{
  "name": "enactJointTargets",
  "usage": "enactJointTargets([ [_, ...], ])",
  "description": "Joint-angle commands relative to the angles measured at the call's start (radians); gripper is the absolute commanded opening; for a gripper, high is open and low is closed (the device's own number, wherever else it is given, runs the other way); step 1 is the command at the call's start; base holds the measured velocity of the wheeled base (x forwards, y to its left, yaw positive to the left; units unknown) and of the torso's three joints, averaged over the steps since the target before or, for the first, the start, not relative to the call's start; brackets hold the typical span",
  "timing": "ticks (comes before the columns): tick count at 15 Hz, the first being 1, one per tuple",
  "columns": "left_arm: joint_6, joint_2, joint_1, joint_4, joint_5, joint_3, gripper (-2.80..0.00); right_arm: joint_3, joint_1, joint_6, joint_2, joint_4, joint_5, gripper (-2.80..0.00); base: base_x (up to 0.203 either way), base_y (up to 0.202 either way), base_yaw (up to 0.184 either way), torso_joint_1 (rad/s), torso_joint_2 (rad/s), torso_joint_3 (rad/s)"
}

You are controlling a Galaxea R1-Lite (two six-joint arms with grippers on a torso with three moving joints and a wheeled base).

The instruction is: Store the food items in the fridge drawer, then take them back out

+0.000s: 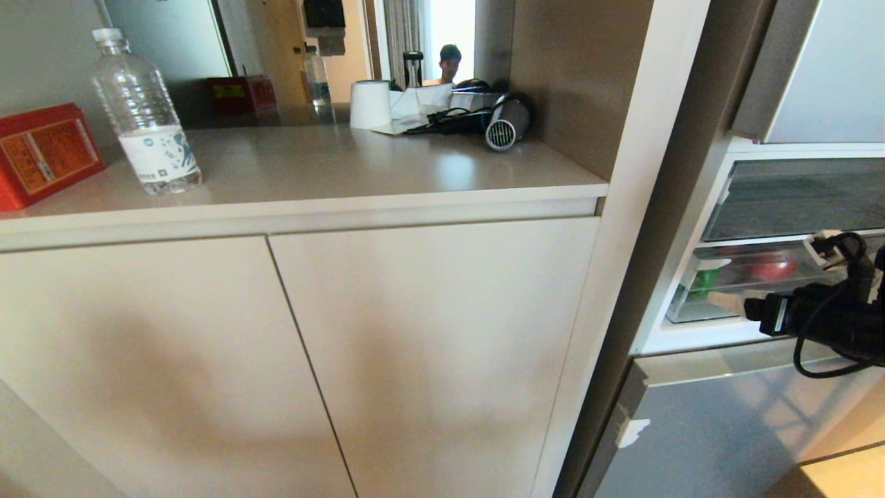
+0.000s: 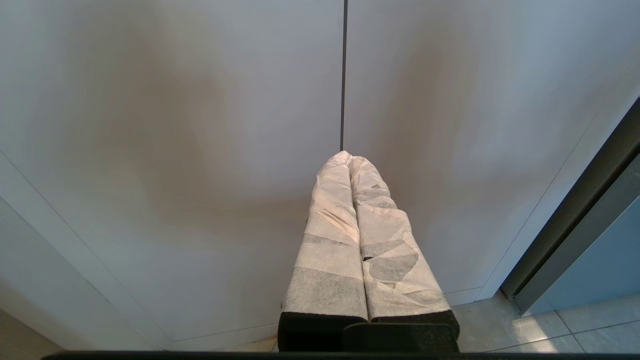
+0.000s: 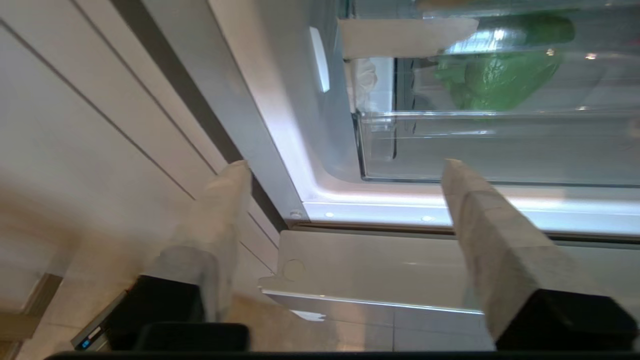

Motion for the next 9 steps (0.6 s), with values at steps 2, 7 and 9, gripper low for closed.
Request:
enactJointTargets([
  [2,0.0,0.0,0.0,0.0,0.0,0.0,-2.8,-0.014,0.0,-0.001,0.042,-0.003,0.003,0.0,0.0,0.0,0.0,0.0,0.0,0.0],
  [7,0.0,0.001,0.0,0.0,0.0,0.0,-2.8,-0.083,0.0,-0.008,0.092,0.015,-0.022,0.0,0.0,0.0,0.0,0.0,0.0,0.0],
  [9,0.0,0.0,0.0,0.0,0.0,0.0,-2.8,-0.093,0.0,-0.039,0.082,0.056,-0.077,0.0,0.0,0.0,0.0,0.0,0.0,0.0],
])
